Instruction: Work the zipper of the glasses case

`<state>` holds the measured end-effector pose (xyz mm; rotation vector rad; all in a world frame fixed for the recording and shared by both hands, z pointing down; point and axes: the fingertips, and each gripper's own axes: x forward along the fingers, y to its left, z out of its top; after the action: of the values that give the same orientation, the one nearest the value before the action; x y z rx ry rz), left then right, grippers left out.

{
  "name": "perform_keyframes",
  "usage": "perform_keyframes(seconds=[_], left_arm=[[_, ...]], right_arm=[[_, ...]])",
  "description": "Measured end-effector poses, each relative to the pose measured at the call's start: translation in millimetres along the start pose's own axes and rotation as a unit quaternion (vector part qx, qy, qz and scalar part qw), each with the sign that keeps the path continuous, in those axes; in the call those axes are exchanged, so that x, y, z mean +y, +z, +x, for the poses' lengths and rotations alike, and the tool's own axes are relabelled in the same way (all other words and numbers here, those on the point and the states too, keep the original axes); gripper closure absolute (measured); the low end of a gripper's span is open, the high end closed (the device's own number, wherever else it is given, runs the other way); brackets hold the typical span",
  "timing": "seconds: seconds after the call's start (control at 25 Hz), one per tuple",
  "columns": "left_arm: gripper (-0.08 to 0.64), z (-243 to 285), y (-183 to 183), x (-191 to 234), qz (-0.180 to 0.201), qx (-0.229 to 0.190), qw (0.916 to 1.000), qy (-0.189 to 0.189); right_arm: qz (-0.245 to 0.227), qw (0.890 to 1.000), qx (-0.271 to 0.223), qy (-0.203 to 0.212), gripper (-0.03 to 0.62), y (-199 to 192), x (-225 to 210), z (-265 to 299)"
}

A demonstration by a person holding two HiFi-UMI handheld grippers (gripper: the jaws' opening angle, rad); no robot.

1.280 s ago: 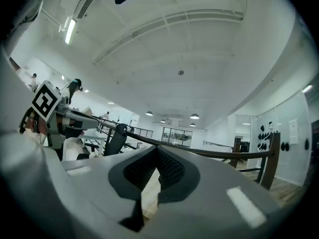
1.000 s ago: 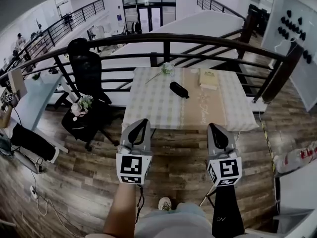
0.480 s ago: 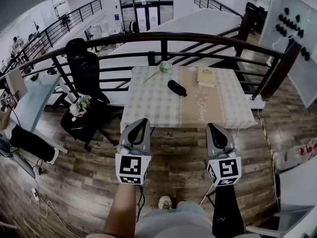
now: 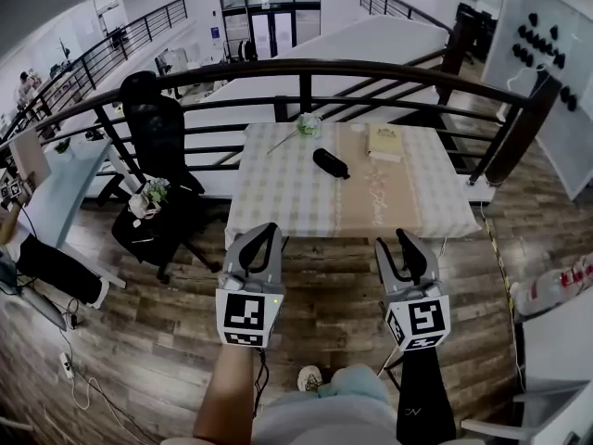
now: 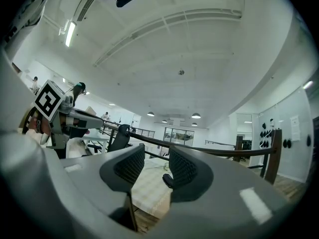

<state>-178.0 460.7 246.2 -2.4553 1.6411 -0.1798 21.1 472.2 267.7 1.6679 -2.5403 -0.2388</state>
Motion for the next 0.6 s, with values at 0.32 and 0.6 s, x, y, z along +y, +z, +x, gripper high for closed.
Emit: perform_keyframes(seconds=[0.32,0.6], left_arm=[[0.554,5.8,-4.0,9.3,-0.010,0.002,0.9999,0.002],[0.554,26.7,-6.3,18.0,-0.011,0.002,0.9999,0.005]], right_arm=[[-0.004,1.000,-0.004,0.008,0.400,1.3,3.5,10.7],[-0.001,1.000,-0.004,0.015,0.400,-3.9,-5.8,35.7]])
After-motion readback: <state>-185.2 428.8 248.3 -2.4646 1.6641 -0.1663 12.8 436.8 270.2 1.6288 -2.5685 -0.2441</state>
